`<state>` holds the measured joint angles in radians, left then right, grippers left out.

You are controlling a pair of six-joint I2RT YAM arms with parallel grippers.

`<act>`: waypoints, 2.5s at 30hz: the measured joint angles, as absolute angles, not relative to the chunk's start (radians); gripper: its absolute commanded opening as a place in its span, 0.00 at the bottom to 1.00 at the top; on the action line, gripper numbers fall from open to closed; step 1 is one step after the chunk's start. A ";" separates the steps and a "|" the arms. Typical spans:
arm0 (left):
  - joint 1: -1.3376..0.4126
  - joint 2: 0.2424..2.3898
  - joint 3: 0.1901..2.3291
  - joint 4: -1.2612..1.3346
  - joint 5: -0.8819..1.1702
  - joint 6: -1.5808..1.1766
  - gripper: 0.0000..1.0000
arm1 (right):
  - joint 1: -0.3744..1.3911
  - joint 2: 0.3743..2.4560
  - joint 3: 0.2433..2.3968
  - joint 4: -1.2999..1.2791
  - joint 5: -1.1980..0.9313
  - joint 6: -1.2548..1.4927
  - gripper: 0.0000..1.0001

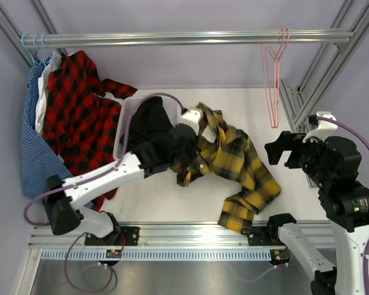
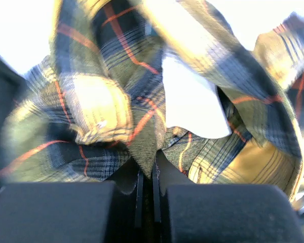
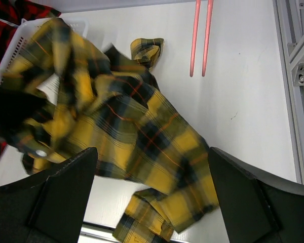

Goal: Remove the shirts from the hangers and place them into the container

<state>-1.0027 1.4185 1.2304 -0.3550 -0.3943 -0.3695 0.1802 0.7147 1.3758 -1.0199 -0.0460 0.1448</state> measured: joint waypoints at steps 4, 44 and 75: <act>-0.900 1.309 1.354 -0.443 -0.437 -0.321 0.00 | 0.180 0.717 1.404 -1.019 -0.046 0.142 0.99; -0.264 1.647 1.344 -0.636 -0.271 -0.421 0.99 | 0.180 0.711 1.408 -1.044 -0.053 0.141 0.99; -1.135 2.028 1.489 -0.519 -0.074 -0.214 0.99 | 0.180 0.669 1.377 -1.047 -0.136 0.137 0.99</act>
